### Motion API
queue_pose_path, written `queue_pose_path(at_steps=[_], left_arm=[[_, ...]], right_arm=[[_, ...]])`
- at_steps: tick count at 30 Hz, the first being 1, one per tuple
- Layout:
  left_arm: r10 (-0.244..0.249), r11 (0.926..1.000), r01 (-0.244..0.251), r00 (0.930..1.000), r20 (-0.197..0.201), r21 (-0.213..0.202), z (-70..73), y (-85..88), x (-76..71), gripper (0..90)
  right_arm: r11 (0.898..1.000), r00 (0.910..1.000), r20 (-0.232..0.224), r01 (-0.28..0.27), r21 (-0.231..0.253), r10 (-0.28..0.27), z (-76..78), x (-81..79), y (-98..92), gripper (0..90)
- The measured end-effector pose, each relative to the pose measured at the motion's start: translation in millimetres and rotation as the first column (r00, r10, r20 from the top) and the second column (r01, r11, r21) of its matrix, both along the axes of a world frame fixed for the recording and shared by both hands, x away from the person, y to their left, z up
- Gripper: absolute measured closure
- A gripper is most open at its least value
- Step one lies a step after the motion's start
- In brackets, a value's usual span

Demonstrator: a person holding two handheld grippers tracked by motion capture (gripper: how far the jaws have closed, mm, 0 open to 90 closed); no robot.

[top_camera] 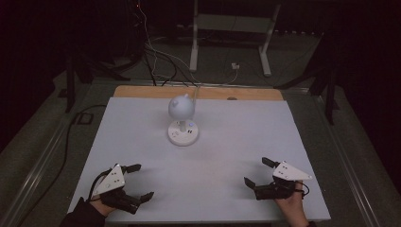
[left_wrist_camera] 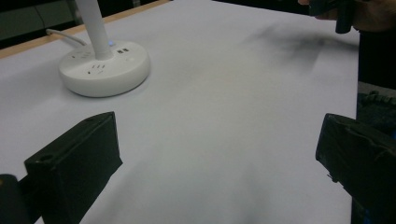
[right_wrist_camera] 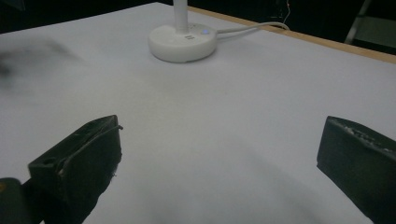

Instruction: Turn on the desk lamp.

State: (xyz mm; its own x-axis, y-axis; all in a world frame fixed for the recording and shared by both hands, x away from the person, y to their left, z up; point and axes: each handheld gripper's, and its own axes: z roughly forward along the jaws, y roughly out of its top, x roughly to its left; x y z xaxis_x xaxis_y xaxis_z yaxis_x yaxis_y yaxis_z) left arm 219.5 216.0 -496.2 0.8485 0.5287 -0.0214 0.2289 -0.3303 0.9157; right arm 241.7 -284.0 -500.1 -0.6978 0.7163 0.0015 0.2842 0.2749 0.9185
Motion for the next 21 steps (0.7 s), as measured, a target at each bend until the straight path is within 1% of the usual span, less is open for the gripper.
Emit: queue_pose_path(at_steps=[4,5,7,11,12,13,16,17,18,21], left_arm=[[0.005,1.0000,-0.005,0.9999,-0.011,0.008,-0.8,0.3,0.9,0.3],[0.010,0.9999,-0.010,0.9999,-0.011,0.010,-0.9,0.4,1.6,0.3],[0.010,0.9999,-0.010,0.9999,-0.014,0.008,-1.0,0.4,1.7,0.3],[0.002,0.9998,-0.002,0.9997,-0.026,0.019,-2.1,-0.5,1.9,0.3],[-0.004,0.9998,0.005,0.9996,-0.026,0.018,-1.9,-1.3,1.5,0.3],[-0.004,0.9998,0.005,0.9996,-0.026,0.018,-1.9,-1.3,1.5,0.3],[-0.007,0.9997,0.008,0.9996,-0.027,0.024,-2.6,-1.6,1.3,0.3],[-0.006,0.9996,0.007,0.9996,-0.029,0.026,-2.5,-1.3,1.4,0.3],[-0.008,0.9998,0.009,0.9995,-0.029,0.021,-2.3,-1.1,1.3,0.3],[-0.010,0.9997,0.011,0.9995,-0.029,0.021,-2.4,-1.4,1.1,0.3]], right_arm=[[1.000,1.0000,0.007,-0.005,-0.007,0.005,0.2,-0.1,1.2,0.0],[1.000,0.9999,0.015,0.006,-0.019,-0.005,-0.1,0.2,2.6,0.0],[1.000,0.9998,0.017,0.005,-0.020,-0.005,-0.7,1.9,3.3,0.0],[1.000,1.0000,0.006,0.007,-0.009,-0.007,-2.1,4.1,3.5,0.0],[1.000,1.0000,0.005,0.002,-0.020,-0.002,-2.2,3.8,4.0,0.0],[1.000,0.9999,0.012,0.003,-0.029,-0.002,-1.7,3.1,4.4,0.0],[0.999,0.9997,0.023,0.000,-0.032,0.000,0.0,2.0,4.9,0.0],[1.000,0.9996,0.030,0.000,-0.029,0.001,0.8,1.4,5.2,0.0],[0.999,0.9991,0.043,-0.004,-0.036,0.005,1.7,-0.1,5.7,0.0],[0.999,0.9993,0.038,-0.003,-0.039,0.005,1.7,-0.5,6.2,0.0]])
